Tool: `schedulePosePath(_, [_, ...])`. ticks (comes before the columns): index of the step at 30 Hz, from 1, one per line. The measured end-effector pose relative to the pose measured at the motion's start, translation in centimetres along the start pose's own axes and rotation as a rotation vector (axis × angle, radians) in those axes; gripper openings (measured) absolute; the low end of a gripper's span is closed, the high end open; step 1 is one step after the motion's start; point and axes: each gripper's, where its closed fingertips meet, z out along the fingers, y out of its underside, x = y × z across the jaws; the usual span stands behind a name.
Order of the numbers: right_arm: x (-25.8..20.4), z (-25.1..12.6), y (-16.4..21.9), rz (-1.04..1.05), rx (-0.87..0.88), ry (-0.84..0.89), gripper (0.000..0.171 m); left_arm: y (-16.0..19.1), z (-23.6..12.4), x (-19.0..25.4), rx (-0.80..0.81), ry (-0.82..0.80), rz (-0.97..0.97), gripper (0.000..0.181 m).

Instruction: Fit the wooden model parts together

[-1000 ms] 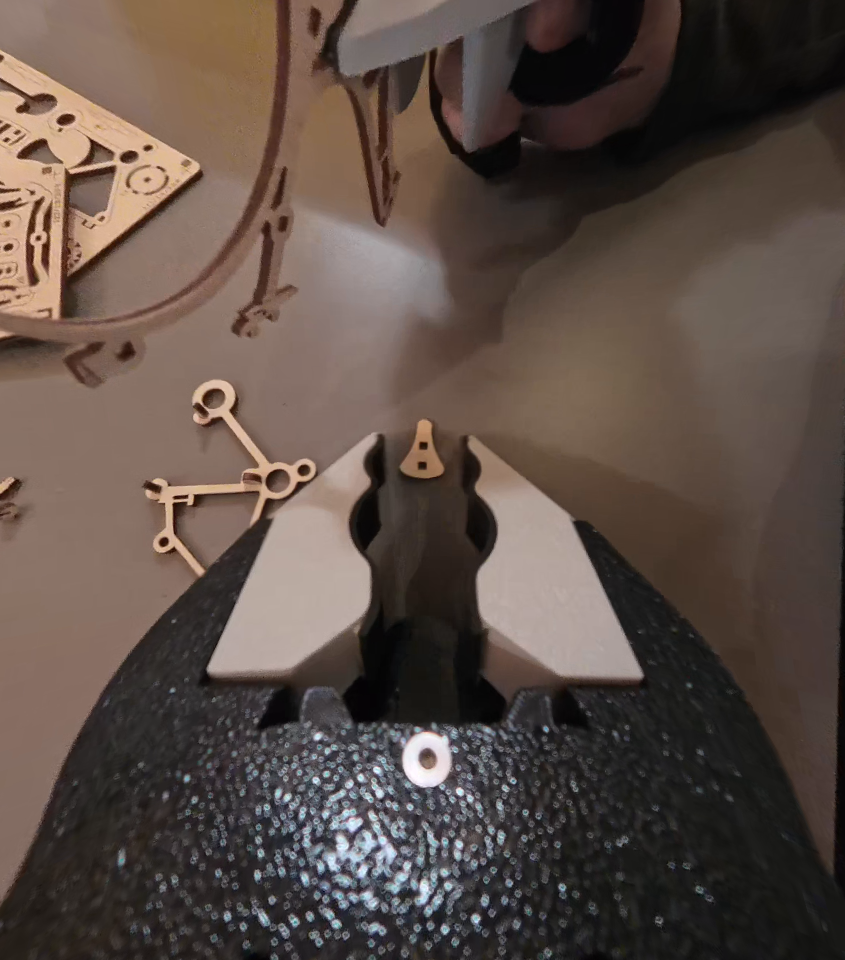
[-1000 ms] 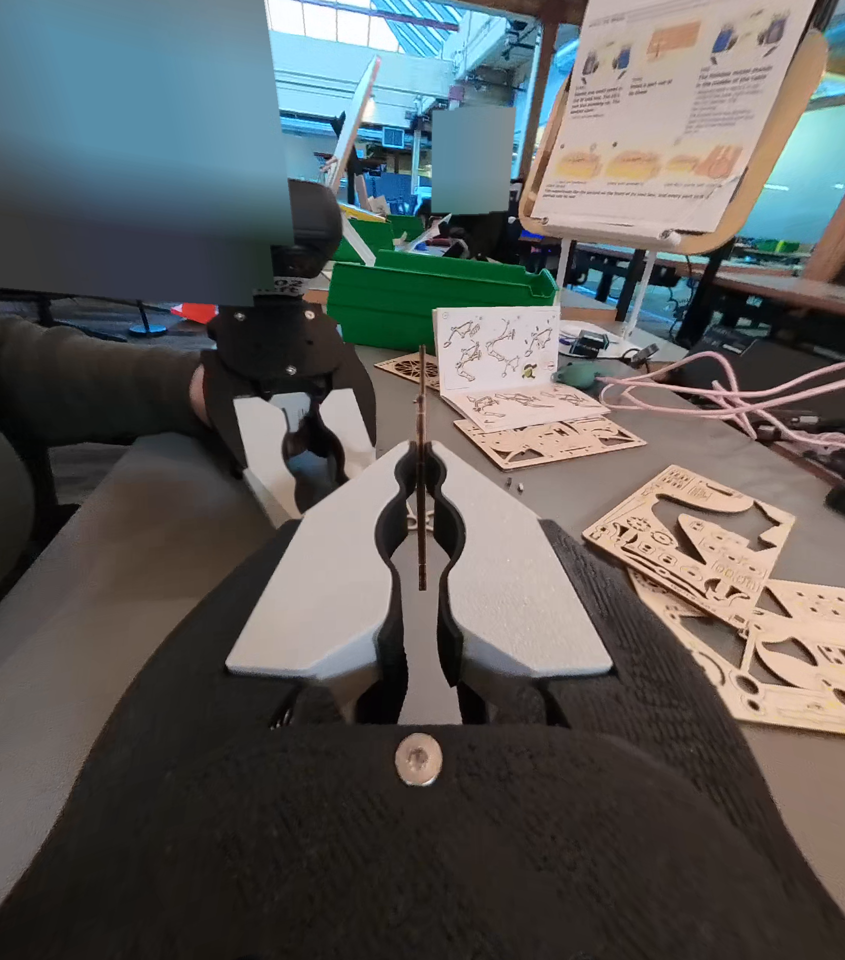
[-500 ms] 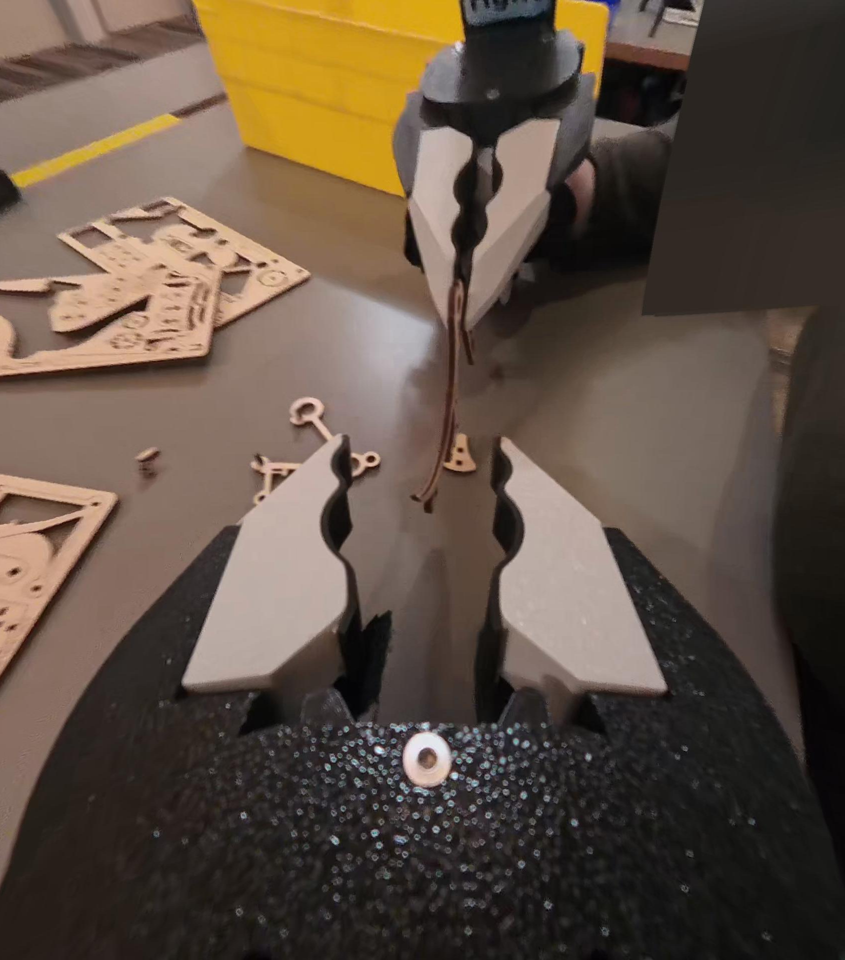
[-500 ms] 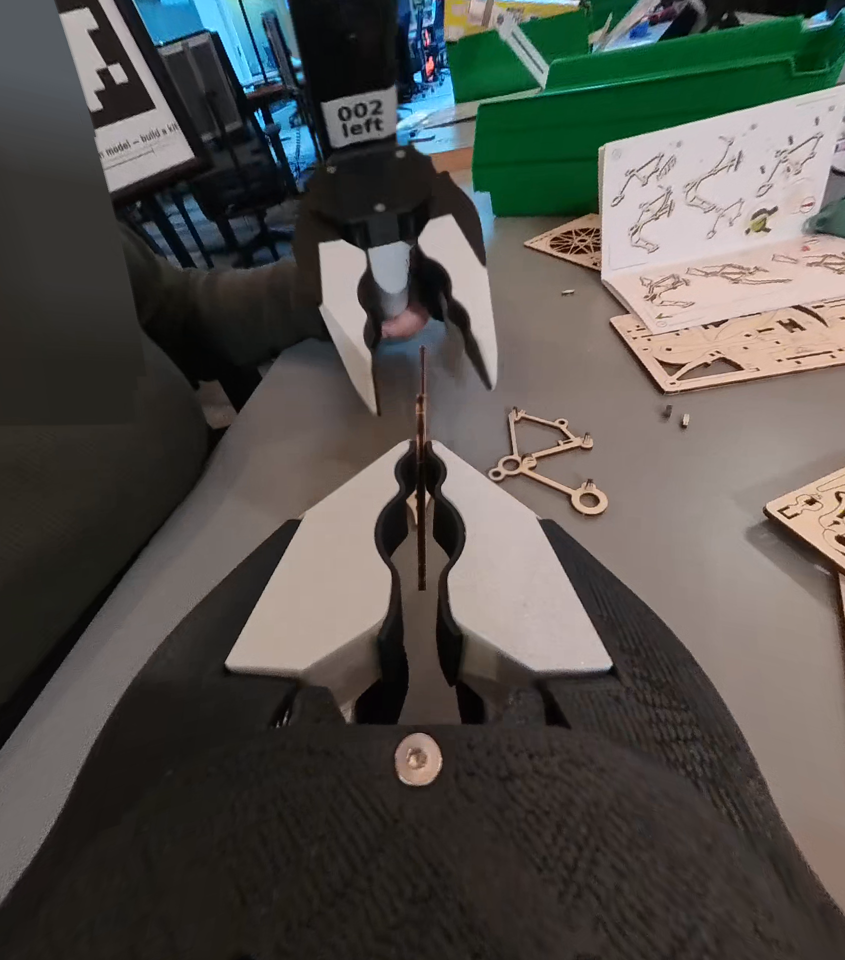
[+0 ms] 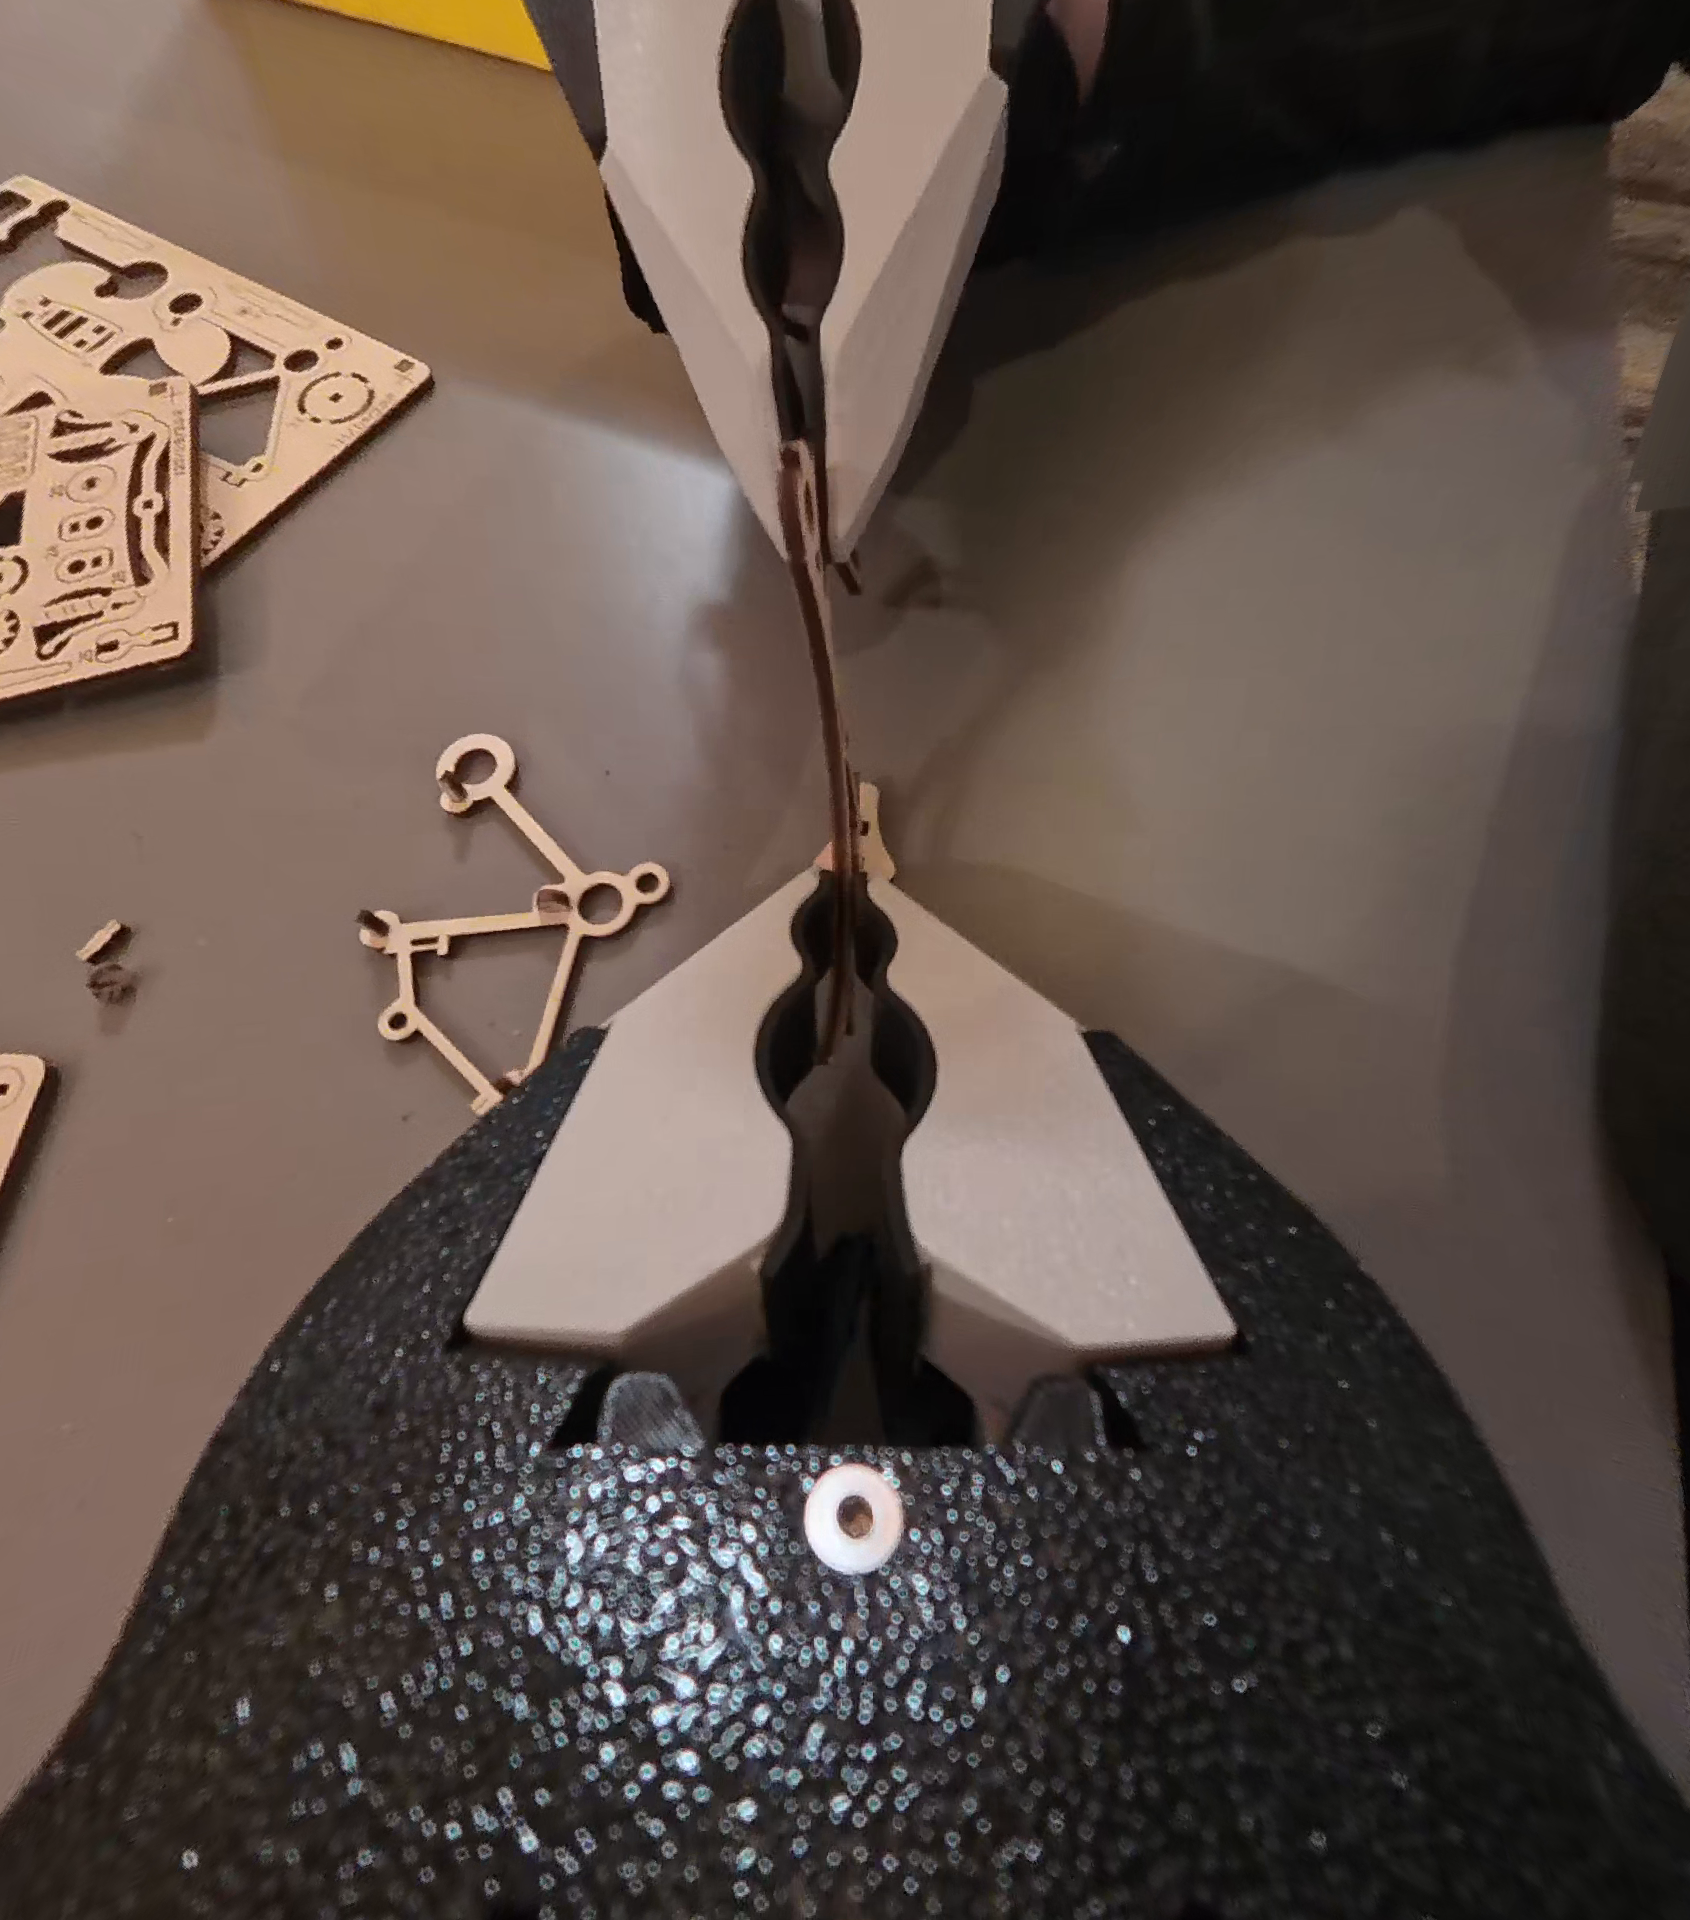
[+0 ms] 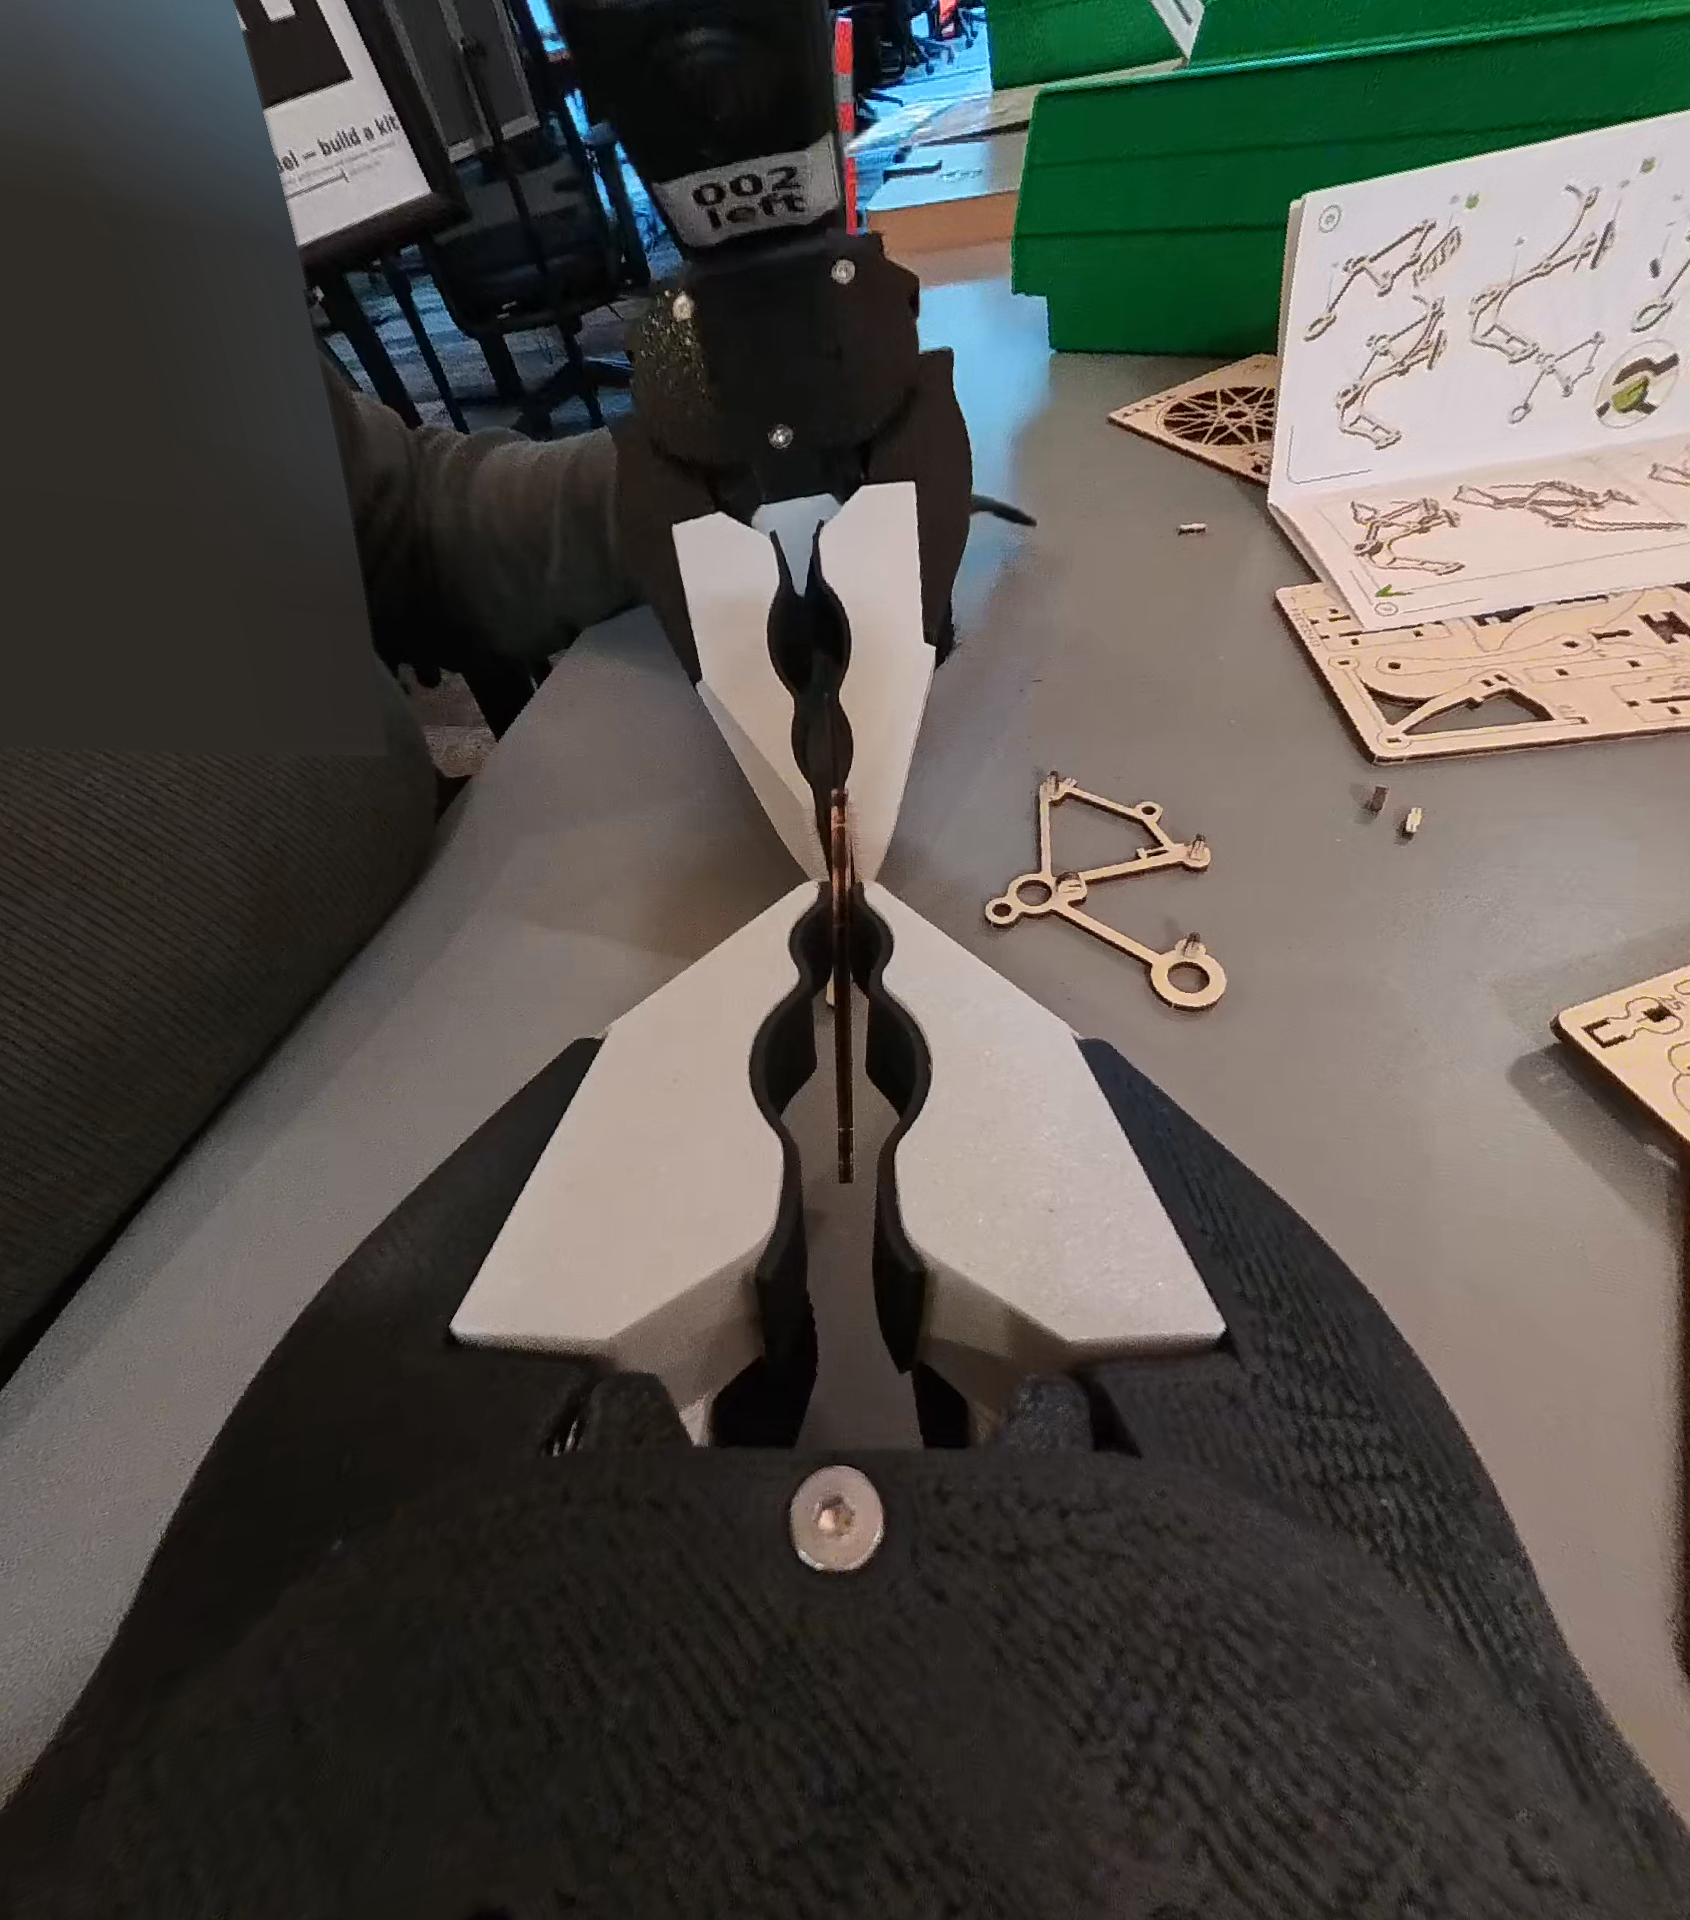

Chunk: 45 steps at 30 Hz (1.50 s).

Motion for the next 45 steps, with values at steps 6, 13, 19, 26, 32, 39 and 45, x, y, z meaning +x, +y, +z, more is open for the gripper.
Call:
schedulePosePath(6, [-0.03, -0.06, 0.05, 0.003, -0.003, -0.009, 0.0, 0.01, 0.07, -0.04, -0.01, -0.004, 0.018, 0.0])
schedulePosePath(13, [-0.5, -0.04, 0.13, 0.01, -0.016, 0.008, 0.0, 0.15, 0.09, 0.04, -0.055, 0.029, 0.06, 0.0])
schedulePosePath(19, [-0.33, 0.07, 0.01, 0.102, -0.014, 0.074, 0.0, 0.34, 0.07, -0.17, -0.107, 0.058, 0.12, 0.0])
schedulePosePath(26, [-0.4, 0.25, -0.08, 0.146, -0.025, 0.124, 0.0, 0.45, 0.03, -0.23, -0.105, 0.073, 0.124, 0.0])
schedulePosePath(32, [-0.55, 0.2, 0.01, 0.15, -0.032, 0.152, 0.0, 0.43, 0.03, -0.28, -0.116, 0.053, 0.15, 0.0])
schedulePosePath(39, [-0.65, 0.26, 0.05, 0.176, -0.028, 0.193, 0.0, 0.46, 0.03, -0.31, -0.115, 0.067, 0.138, 0.0])
schedulePosePath(45, [-0.83, 0.54, 0.08, 0.122, -0.043, 0.235, 0.0, -0.01, 0.02, 0.12, -0.096, 0.109, 0.095, 0.014])
